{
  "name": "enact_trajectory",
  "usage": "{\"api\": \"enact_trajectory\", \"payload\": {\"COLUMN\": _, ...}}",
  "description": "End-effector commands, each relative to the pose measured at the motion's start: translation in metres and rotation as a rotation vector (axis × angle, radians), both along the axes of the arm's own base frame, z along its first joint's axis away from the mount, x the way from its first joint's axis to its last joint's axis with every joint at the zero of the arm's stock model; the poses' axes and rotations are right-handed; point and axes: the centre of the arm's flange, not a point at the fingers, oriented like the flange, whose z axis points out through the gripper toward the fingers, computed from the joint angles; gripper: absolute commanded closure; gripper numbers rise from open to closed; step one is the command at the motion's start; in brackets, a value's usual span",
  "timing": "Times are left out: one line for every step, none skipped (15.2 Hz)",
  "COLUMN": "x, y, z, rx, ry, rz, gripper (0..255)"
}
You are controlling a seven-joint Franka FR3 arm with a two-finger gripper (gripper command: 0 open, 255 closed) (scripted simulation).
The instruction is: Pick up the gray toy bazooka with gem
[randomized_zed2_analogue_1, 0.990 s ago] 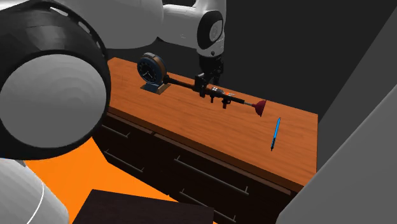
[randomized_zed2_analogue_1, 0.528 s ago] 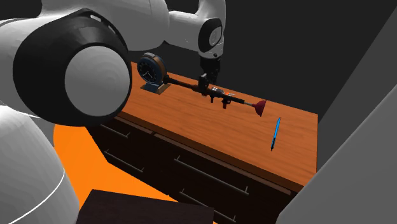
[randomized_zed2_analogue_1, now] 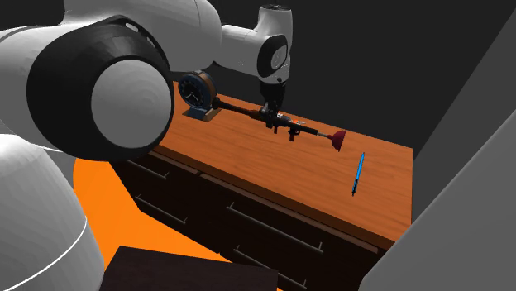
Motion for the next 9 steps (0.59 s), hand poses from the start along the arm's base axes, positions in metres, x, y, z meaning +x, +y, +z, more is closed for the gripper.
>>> {"api": "enact_trajectory", "payload": {"x": 0.000, "y": 0.000, "z": 0.000, "rx": 0.000, "ry": 0.000, "rz": 0.000, "gripper": 255}}
{"api": "enact_trajectory", "payload": {"x": 0.000, "y": 0.000, "z": 0.000, "rx": 0.000, "ry": 0.000, "rz": 0.000, "gripper": 255}}
{"api": "enact_trajectory", "payload": {"x": 0.000, "y": 0.000, "z": 0.000, "rx": 0.000, "ry": 0.000, "rz": 0.000, "gripper": 255}}
{"api": "enact_trajectory", "payload": {"x": 0.000, "y": 0.000, "z": 0.000, "rx": 0.000, "ry": 0.000, "rz": 0.000, "gripper": 255}}
{"api": "enact_trajectory", "payload": {"x": 0.000, "y": 0.000, "z": 0.000, "rx": 0.000, "ry": 0.000, "rz": 0.000, "gripper": 255}}
{"api": "enact_trajectory", "payload": {"x": 0.000, "y": 0.000, "z": 0.000, "rx": 0.000, "ry": 0.000, "rz": 0.000, "gripper": 255}}
{"api": "enact_trajectory", "payload": {"x": 0.000, "y": 0.000, "z": 0.000, "rx": 0.000, "ry": 0.000, "rz": 0.000, "gripper": 255}}
{"api": "enact_trajectory", "payload": {"x": 0.000, "y": 0.000, "z": 0.005, "rx": 0.000, "ry": 0.000, "rz": 0.000, "gripper": 255}}
{"api": "enact_trajectory", "payload": {"x": 0.000, "y": 0.000, "z": 0.010, "rx": 0.000, "ry": 0.000, "rz": 0.000, "gripper": 255}}
